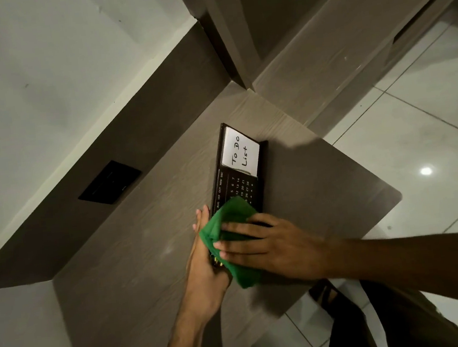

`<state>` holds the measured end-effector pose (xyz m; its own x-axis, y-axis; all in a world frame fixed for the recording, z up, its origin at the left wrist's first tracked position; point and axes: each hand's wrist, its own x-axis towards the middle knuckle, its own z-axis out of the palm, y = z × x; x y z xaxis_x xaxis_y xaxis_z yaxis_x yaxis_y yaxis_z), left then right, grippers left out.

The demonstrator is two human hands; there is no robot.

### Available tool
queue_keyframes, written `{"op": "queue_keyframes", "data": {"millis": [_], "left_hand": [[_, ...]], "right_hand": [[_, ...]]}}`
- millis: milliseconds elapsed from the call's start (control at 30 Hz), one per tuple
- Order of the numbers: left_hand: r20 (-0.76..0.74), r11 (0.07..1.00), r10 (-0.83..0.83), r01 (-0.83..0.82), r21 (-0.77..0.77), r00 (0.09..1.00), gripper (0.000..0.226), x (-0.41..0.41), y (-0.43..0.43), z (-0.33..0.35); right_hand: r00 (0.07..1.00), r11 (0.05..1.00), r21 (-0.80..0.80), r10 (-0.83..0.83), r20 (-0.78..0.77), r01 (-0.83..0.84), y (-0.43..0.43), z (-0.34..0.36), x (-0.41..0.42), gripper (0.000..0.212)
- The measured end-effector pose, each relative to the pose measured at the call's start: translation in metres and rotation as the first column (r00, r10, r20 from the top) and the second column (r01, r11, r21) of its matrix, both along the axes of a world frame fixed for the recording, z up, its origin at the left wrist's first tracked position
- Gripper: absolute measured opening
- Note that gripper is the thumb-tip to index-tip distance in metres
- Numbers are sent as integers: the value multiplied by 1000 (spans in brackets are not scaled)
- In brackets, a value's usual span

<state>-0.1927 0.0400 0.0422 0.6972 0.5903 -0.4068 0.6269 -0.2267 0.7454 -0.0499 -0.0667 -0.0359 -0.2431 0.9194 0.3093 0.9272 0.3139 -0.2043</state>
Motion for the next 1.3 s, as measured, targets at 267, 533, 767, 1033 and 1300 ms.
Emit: {"op": "queue_keyframes", "data": {"millis": [267,533,767,1033,1300], "left_hand": [[-71,999,4,-1,41,997,114,-2,2,-4],[-120,993,-46,58,101,992,114,0,1,-2],[-143,984,-68,90,156,987,113,3,0,1],[-236,957,-108,165,238,966,114,0,4,0],[-299,865,-207,317,389,932,121,12,9,4]], "right_hand": [[922,936,-104,-349,-170,336,11,-11,59,82],[948,986,-87,-162,-273,143,8,-11,36,91],[921,963,-165,-253,-296,211,-4,-13,44,80],[906,954,-126,-298,-301,271,19,-4,65,79],[932,952,-186,-283,-228,244,-9,-26,46,76]]}}
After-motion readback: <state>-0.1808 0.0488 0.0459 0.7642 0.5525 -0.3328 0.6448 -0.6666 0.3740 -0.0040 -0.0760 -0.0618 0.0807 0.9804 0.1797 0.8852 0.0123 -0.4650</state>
